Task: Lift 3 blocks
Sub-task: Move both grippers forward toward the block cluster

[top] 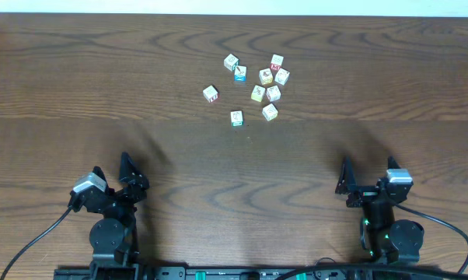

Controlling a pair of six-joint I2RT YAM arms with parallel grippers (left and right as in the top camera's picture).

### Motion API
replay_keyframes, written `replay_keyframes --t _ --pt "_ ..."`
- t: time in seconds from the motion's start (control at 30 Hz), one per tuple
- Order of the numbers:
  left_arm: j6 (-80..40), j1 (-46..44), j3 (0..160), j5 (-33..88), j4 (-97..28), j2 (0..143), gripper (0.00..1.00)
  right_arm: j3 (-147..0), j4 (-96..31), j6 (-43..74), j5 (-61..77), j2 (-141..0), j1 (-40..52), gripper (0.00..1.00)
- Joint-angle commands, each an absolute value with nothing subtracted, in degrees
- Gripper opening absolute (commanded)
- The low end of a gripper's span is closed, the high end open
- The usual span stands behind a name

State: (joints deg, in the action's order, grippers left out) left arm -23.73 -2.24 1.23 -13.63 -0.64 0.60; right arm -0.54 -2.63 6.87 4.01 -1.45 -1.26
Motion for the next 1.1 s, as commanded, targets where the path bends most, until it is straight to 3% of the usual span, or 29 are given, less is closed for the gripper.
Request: replay_keyframes --t 0.0,0.17,0.37,0.8,1.0,1.07 --pt "-22.8 -1.9 0.2 -13.9 -3.0 0.3 0.78 -4.2 -2.7 12.0 8.4 -2.2 -2.2 0.99" --pt "-22.8 -1.9 0.2 -13.9 -3.0 0.3 0.78 -10.8 -3.2 11.7 19.0 -8.4 -2.2 0.99" --pt "-22.8 -1.9 0.2 -13.9 -3.0 0.3 0.78 -21.3 -4.2 8.6 22.8 -25.5 -2.2 0.99" --pt "-22.9 -1.9 0.2 -18.7 -0.8 0.3 0.78 -55.9 -34.2 4.0 25.5 -67.4 2.8 0.99" --pt "-24.2 -2.0 0.3 -17.6 0.0 0.3 0.78 -57.9 -30.4 4.1 27.0 -74.2 3.1 0.99" --pt "-23.3 -2.1 0.3 -9.7 0.5 0.4 0.78 -57.9 -30.0 1.6 28.0 -75.7 3.5 0.99"
